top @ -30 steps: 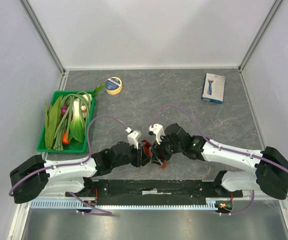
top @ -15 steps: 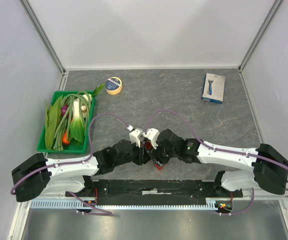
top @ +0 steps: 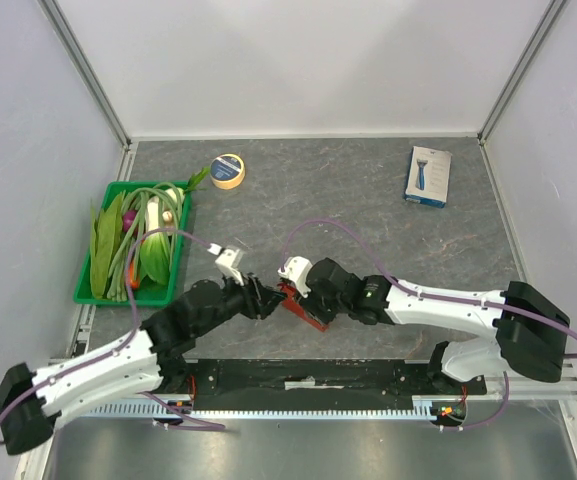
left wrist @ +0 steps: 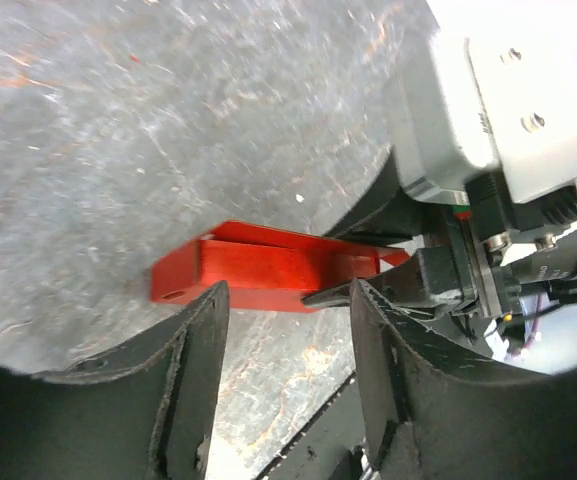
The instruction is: Fold the paper box
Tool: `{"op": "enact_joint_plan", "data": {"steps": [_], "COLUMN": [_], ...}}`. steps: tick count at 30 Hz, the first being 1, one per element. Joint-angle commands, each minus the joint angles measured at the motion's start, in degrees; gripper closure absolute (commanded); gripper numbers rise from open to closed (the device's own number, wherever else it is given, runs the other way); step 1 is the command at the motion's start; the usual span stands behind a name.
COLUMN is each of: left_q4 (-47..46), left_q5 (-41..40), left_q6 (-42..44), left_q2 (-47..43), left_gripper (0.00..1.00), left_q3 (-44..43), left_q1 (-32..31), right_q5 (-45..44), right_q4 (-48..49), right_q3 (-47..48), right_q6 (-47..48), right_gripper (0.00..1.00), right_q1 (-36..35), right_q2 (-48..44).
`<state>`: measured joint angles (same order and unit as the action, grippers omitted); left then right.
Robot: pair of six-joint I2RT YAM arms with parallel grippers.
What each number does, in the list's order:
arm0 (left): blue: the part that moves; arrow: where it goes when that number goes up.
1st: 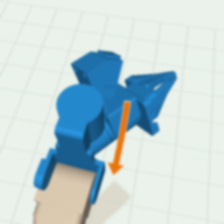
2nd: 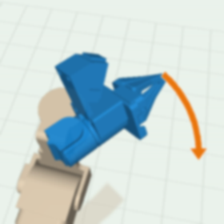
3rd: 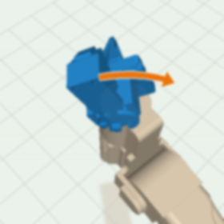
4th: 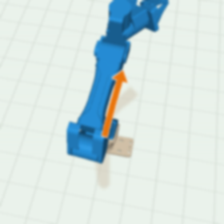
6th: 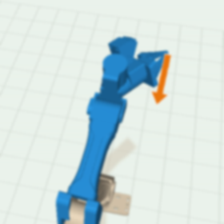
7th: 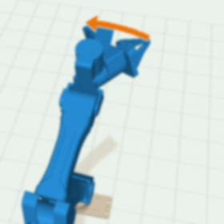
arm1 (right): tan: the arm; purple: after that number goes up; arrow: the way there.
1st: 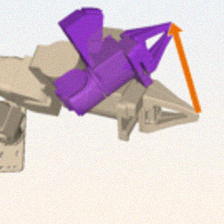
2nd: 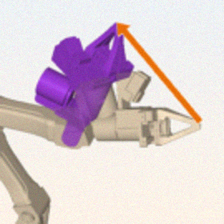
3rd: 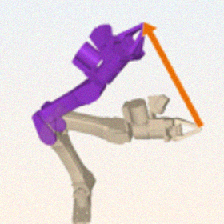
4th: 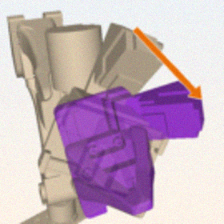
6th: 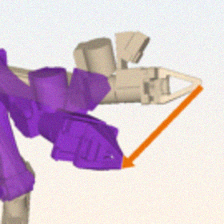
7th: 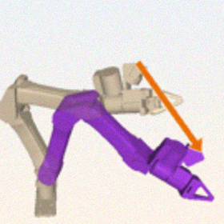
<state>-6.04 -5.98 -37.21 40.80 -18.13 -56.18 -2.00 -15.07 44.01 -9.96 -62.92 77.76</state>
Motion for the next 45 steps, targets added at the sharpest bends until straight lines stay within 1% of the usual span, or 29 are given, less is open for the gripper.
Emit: {"op": "enact_joint_plan", "data": {"steps": [1,2,3,4,5,6,7,8,9,11,13,15,17,20,25,27,30,33,35,37,39,43,45], "left_q4": [9.81,9.82,9.30,8.43,7.46,7.01,6.23,4.65,4.03,1.23,-3.96,-6.95,-5.74,-4.68,-3.63,-5.20,-9.41,-11.97,-13.29,-12.59,-11.89,-11.10,-10.31], "left_q5": [-2.20,-0.89,1.30,7.41,10.52,13.94,22.15,25.37,27.58,30.32,32.50,34.09,34.72,34.90,29.89,28.66,29.96,30.85,31.11,30.59,30.33,28.92,28.31], "left_q6": [-0.66,-0.76,-0.41,0.29,1.60,2.49,3.71,5.99,6.62,5.67,5.66,6.97,10.13,12.07,15.93,16.82,18.22,18.67,18.49,18.93,19.02,18.67,19.19], "left_q2": [-10.88,-11.78,-12.23,-11.97,-9.01,-6.63,-4.17,0.90,2.60,5.25,7.19,9.02,10.87,13.60,15.72,16.07,17.21,17.92,17.74,17.65,17.56,17.56,17.91], "left_gripper": [0.39,0.37,0.37,0.37,0.38,0.39,0.44,0.50,0.52,0.55,0.55,0.50,0.49,0.49,0.51,0.51,0.51,0.57,0.58,0.62,0.62,0.69,0.70], "left_q3": [2.92,2.75,2.40,1.96,0.39,-0.58,-1.46,-2.77,-3.40,-3.32,-3.23,-3.22,-5.50,-6.57,-6.92,-6.39,-5.34,-4.20,-3.05,-3.05,-3.14,-3.14,-3.23], "left_q1": [5.54,7.04,10.45,12.39,14.33,18.26,20.13,21.63,23.12,23.31,23.40,23.31,23.31,23.23,22.61,22.26,22.17,21.99,21.91,21.64,21.29,20.68,20.15], "right_q5": [1.81,4.26,4.98,5.60,6.56,7.70,8.23,8.94,9.47,9.82,9.91,10.26,10.79,10.96,11.31,11.41,11.75,11.84,12.02,11.76,11.67,11.76,11.75], "right_q4": [0.57,0.48,0.31,-0.30,-0.57,-0.92,-0.84,-1.19,-1.36,-1.80,-1.63,-1.63,-1.72,-1.80,-1.80,-1.72,-1.80,-1.80,-1.72,-1.80,-1.80,-1.80,-1.80], "right_q3": [1.34,1.17,1.17,1.25,1.52,1.52,1.61,1.78,1.96,2.05,2.05,2.05,2.22,2.48,2.57,2.66,2.84,3.01,3.01,3.01,3.01,3.01,3.10], "right_q6": [4.33,5.37,5.65,6.26,6.61,7.14,7.23,7.32,7.58,7.58,7.67,7.58,7.76,7.93,8.02,8.29,8.37,8.37,8.37,8.37,8.29,8.11,8.20], "right_gripper": [0.86,0.87,0.88,0.88,0.88,0.88,0.88,0.88,0.88,0.88,0.88,0.88,0.88,0.88,0.88,0.88,0.87,0.87,0.87,0.87,0.87,0.87,0.87], "right_q1": [1.56,1.83,2.01,2.18,2.36,2.97,3.32,3.59,4.02,4.29,4.82,5.34,5.43,5.79,6.05,6.05,6.05,6.14,6.05,6.14,6.22,6.23,6.22], "right_q2": [0.90,1.08,1.43,1.61,1.78,1.96,2.05,2.31,2.57,2.58,2.40,2.49,2.49,2.49,2.14,2.31,2.75,3.19,3.19,3.02,2.93,2.58,2.58]}}
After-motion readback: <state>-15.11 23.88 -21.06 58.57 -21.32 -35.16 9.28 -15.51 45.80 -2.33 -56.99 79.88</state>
